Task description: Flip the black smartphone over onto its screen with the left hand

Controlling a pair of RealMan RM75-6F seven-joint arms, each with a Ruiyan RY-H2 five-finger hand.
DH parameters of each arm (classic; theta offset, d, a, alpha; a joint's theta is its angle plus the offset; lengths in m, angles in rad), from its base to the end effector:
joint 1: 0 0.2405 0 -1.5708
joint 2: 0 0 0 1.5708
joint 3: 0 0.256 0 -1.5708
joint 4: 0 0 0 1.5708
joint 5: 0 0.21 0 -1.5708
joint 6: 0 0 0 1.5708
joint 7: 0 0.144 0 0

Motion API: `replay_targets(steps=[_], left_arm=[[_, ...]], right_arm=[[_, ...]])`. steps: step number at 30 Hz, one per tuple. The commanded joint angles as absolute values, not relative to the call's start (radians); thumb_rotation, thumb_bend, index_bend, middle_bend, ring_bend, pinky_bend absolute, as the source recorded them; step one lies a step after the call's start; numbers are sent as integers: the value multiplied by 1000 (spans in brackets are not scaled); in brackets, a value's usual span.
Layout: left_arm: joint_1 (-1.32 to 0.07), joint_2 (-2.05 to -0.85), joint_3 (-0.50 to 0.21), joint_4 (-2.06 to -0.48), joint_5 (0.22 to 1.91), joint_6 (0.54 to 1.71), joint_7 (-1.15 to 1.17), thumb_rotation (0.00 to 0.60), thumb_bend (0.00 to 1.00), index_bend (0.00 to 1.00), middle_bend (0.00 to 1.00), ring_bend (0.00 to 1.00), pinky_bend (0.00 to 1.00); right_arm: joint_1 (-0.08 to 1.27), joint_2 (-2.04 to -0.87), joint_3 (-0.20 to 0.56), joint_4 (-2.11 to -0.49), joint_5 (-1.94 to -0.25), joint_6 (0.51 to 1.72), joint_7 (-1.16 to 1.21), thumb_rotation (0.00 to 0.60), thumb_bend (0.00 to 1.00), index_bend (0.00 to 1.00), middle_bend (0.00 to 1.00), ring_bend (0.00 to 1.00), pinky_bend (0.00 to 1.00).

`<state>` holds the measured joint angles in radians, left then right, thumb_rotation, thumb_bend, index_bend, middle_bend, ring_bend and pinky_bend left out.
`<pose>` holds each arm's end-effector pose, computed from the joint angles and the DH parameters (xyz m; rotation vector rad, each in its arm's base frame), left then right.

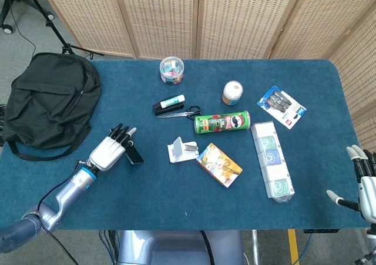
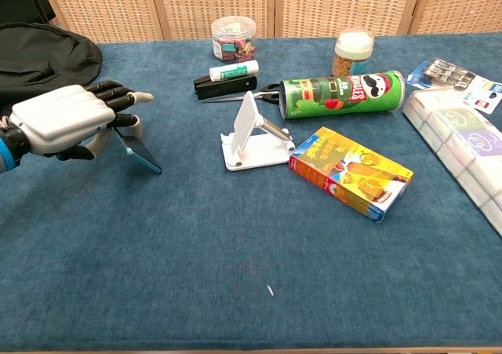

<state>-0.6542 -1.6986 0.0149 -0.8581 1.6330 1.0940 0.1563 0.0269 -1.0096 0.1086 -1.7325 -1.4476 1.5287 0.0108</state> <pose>-0.2412 0.3419 -0.0286 -2.0639 -0.3501 -0.7419 -0.3036 -0.1736 0.1988 1.2538 -0.8953 0.9258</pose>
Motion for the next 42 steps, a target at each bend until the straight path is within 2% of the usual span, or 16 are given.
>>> replay_targets(steps=[1,3,9,12,17,19,21,23,24,32,36,42], left_arm=[[-676,-1712,-6,-855,1623,1084,191,600,888,662,0,0,0],[-691,-1724,-22,-849,1613,1075,223,600,877,630,0,0,0],[-742,-1769,-61,-819,1585,1031,273,600,803,278,0,0,0],[-763,-1793,-77,-802,1571,1016,267,600,765,168,0,0,0],[-762,-1805,-111,-814,1556,1089,213,600,673,107,0,0,0],[-749,-1783,-116,-844,1553,1121,194,600,561,101,0,0,0],[-722,-1732,-127,-918,1537,1157,165,600,302,75,0,0,0],[-696,-1678,-127,-997,1525,1176,158,600,88,43,0,0,0],[-681,-1647,-126,-1037,1520,1187,154,600,22,28,0,0,0],[-562,-1417,-70,-1303,1514,1252,58,600,0,1,0,0,0],[-486,-1345,-29,-1341,1548,1346,-62,600,0,0,0,0,0],[-330,-1267,25,-1440,1494,1467,-53,600,0,0,0,0,0]], right_arm=[[28,-1010,108,-1733,-1447,1526,11,600,0,0,0,0,0],[28,-1009,108,-1733,-1445,1524,10,600,0,0,0,0,0],[31,-1009,110,-1730,-1436,1516,12,600,0,0,0,0,0],[33,-1009,112,-1729,-1430,1512,13,600,0,0,0,0,0],[34,-1007,114,-1727,-1419,1507,17,600,0,0,0,0,0],[35,-1006,115,-1726,-1418,1505,19,600,0,0,0,0,0],[35,-1004,113,-1728,-1420,1504,22,600,0,0,0,0,0],[35,-1003,112,-1729,-1423,1504,24,600,0,0,0,0,0],[34,-1002,111,-1730,-1425,1505,25,600,0,0,0,0,0],[29,-996,103,-1742,-1446,1515,30,600,0,0,0,0,0],[25,-995,99,-1746,-1459,1527,29,600,0,0,0,0,0],[26,-998,95,-1734,-1482,1535,29,600,0,0,0,0,0]])
